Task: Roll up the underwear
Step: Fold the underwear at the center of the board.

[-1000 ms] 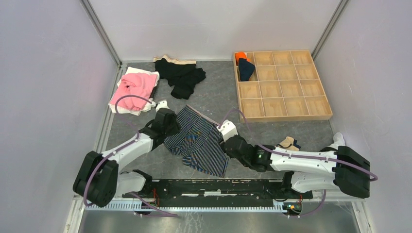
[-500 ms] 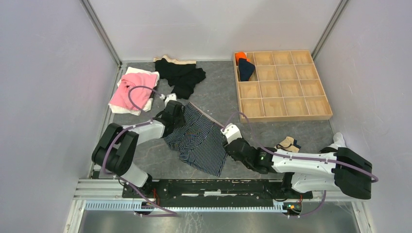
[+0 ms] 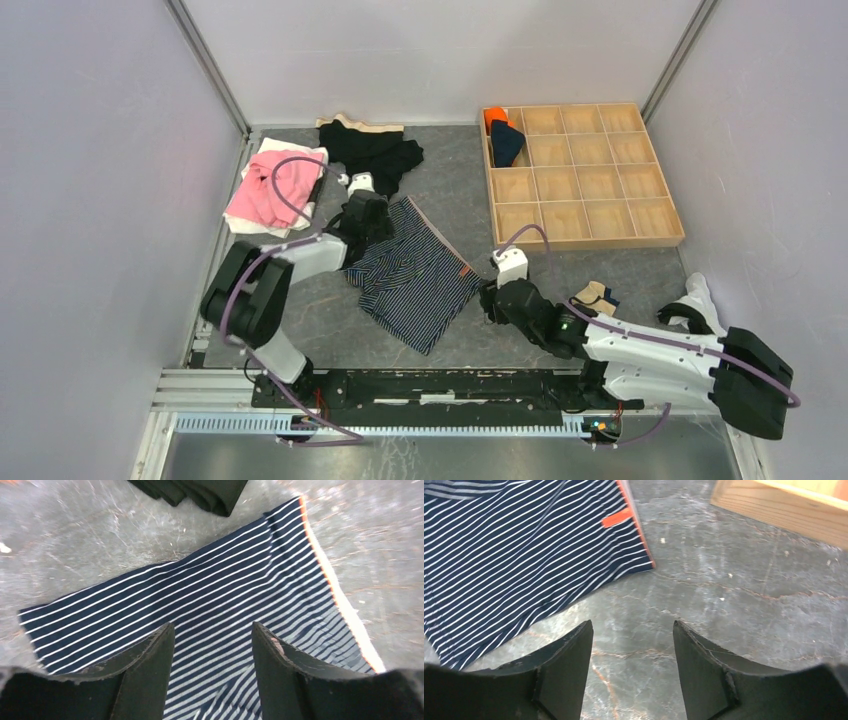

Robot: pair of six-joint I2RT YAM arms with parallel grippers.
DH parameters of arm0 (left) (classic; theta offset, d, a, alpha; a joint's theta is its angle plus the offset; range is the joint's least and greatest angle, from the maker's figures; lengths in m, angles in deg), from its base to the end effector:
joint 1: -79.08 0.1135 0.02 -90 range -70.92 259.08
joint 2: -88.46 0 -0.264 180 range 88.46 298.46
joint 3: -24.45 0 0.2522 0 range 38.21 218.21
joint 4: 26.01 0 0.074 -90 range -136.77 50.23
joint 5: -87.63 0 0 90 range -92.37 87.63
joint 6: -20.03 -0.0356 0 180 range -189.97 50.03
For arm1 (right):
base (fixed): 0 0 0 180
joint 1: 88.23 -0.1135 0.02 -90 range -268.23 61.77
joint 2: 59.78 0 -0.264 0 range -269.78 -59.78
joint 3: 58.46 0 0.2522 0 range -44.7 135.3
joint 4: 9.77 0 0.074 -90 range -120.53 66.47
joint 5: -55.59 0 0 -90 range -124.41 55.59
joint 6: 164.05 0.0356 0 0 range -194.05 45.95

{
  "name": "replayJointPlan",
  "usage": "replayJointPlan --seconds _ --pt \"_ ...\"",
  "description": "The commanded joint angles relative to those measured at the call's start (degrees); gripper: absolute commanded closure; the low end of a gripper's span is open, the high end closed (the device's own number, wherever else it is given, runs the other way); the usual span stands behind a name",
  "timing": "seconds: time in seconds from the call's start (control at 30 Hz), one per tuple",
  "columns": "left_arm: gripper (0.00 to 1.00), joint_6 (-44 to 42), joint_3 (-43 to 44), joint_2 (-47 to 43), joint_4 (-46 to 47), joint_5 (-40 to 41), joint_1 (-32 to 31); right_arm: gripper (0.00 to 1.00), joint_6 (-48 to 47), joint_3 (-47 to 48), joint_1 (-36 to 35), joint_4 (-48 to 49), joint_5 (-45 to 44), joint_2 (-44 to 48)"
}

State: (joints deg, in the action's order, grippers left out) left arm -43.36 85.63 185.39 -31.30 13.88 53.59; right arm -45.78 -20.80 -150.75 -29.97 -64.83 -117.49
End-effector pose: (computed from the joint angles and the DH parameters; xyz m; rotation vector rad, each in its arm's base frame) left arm 0.3095 -0.1365 0.1572 -0.1685 2.2515 -0.1615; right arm 0.1063 0.1654 0.1826 -0.3759 2.1446 0.3007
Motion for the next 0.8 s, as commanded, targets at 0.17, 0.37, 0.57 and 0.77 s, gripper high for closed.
replayJointPlan --seconds 0.17,0.37,0.57,0.77 --pt "0.10 1.40 -4.01 -29.95 -4.70 5.06 -0.48 0.27 5.75 -2.56 10.89 6.83 11.13 5.42" --pt "0.01 -0.71 -5.03 -39.36 -12.74 -5.07 -2.68 0.28 12.73 -3.16 16.75 10.77 15.40 3.49" --pt "0.00 0.24 -11.79 -46.59 -16.77 7.36 -21.54 0.30 15.88 -3.27 23.16 14.43 22.73 -1.90" --pt "0.05 6.15 -14.20 -42.01 -22.86 17.97 -35.86 0.33 19.58 -4.82 24.44 19.46 27.33 -7.29"
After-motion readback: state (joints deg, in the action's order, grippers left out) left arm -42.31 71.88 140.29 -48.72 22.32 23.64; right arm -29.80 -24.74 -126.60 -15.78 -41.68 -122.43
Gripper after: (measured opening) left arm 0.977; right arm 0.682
